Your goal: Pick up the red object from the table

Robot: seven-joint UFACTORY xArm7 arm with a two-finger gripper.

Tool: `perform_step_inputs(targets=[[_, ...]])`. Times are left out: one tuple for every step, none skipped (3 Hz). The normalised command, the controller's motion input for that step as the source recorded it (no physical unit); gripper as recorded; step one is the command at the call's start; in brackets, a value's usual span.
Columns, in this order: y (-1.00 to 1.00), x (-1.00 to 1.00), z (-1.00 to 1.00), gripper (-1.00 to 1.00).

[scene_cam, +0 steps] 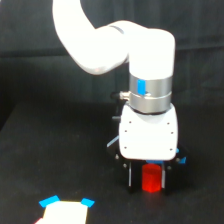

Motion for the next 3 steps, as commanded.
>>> perform_step_inputs(targets=[[0.92,-1.00,0.63,-1.00],[0.27,0.44,1.00,-0.33],[0.49,0.34,1.00,-0.29]])
